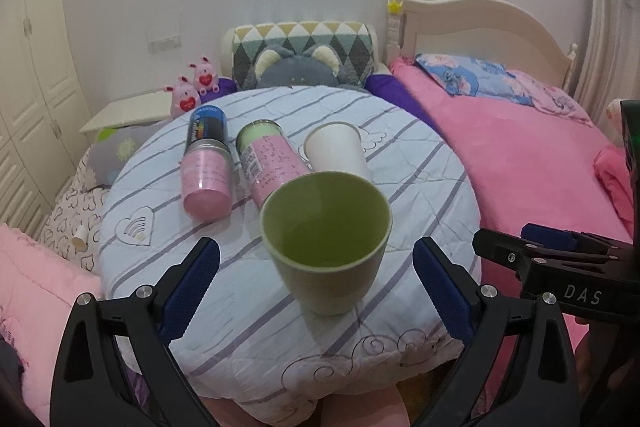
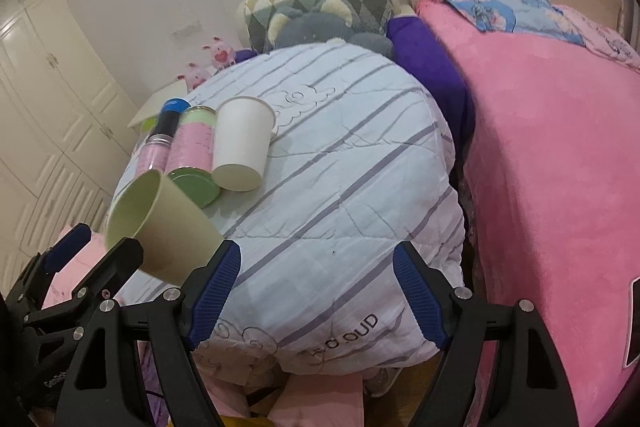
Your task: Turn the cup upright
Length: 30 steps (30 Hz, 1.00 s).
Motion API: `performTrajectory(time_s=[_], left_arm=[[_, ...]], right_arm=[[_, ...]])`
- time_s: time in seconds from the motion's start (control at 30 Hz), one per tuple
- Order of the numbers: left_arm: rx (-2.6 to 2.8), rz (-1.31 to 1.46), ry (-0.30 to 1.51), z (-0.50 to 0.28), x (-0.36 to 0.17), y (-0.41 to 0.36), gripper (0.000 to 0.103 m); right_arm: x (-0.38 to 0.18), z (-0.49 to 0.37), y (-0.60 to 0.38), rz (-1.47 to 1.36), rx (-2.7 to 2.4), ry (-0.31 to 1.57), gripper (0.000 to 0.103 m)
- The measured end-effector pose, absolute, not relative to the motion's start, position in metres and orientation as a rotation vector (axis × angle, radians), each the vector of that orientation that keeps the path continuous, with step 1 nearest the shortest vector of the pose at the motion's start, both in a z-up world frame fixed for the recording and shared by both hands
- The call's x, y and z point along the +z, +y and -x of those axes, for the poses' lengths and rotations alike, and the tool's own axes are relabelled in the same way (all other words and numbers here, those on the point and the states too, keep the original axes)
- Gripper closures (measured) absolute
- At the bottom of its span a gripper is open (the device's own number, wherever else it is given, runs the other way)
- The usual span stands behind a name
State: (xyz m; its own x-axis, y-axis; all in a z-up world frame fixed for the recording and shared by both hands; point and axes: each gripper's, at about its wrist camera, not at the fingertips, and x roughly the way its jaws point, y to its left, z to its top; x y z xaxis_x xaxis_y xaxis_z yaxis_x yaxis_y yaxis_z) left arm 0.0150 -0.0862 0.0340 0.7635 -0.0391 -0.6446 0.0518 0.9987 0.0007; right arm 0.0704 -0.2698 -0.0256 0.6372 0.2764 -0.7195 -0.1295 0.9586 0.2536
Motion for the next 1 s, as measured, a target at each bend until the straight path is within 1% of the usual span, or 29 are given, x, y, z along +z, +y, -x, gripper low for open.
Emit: performTrajectory(time_s=[0.33,0.53,1.0], left_arm=[[-0.065,-0.020,0.588,0.022,0.025,-0.065,0.001],[-0.056,0.015,0.522,0.028,0.017,-0.049,0.001],[-0.021,-0.033,0.382,0.033,0.014,-0.028,0.001]], right_arm=[[-0.041,-0.035,-0.243,-0.129,0.311,0.732,0.022],[-0.049,-0.025,-0.231,-0.095,0.323,0.661,0.022],[-0.053,-0.009,-0.212,-0.035,0.223,0.489,0.022]])
